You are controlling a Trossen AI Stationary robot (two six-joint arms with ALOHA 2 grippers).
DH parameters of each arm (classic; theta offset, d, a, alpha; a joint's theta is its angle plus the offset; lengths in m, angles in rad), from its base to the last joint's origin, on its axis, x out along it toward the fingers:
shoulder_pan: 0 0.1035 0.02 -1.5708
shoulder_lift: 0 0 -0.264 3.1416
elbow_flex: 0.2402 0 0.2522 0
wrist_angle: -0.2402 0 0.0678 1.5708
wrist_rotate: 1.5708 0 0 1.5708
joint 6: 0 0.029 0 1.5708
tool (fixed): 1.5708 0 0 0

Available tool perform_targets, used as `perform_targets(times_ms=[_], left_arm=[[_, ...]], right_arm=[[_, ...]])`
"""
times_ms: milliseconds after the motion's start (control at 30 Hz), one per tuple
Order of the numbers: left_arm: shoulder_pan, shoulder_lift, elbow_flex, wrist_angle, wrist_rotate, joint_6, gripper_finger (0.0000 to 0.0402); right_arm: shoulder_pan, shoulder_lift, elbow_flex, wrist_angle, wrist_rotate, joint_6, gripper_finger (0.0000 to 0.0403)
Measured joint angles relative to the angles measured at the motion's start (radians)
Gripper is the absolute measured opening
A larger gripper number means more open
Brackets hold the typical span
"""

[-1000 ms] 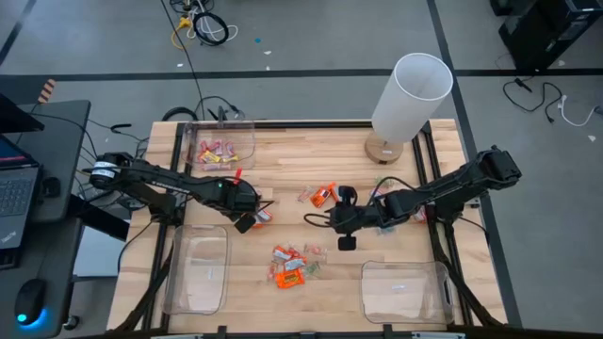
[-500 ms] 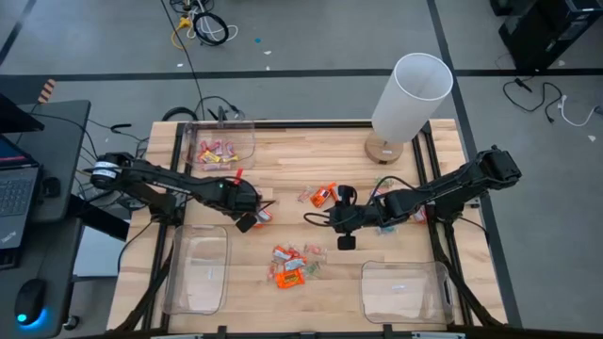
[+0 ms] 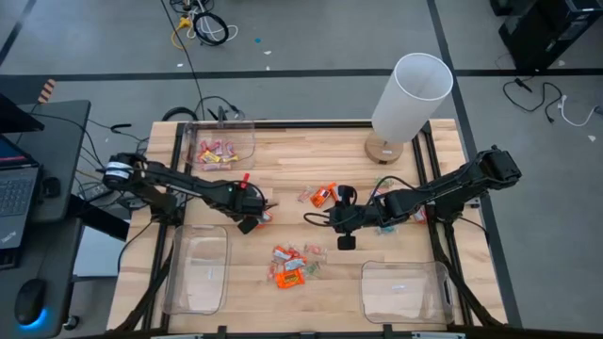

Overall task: Sort candy
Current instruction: Put the yellow candy into the top left transparent bin

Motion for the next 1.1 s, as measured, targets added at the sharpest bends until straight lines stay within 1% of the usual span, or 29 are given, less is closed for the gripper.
perform_targets(times_ms=[300, 700, 900, 1100], left_arm=[[0.0, 0.003, 0.0, 0.02, -0.003, 0.0, 0.0078], [0.0, 0.003, 0.0, 0.017, -0.002, -0.001, 0.0035], [0.0, 0.003, 0.0, 0.017, -0.002, 0.0, 0.0005], [0.0, 0.003, 0.0, 0.017, -0.007, 0.006, 0.0002]], right_arm=[[0.0, 0.0, 0.0, 0.0, 0.0, 0.0, 0.0128], [0.0, 0.0, 0.0, -0.002, 0.0, 0.001, 0.0128], [0.0, 0.0, 0.0, -0.002, 0.0, 0.001, 0.0128], [0.0, 0.0, 0.0, -0.002, 0.0, 0.001, 0.0128]])
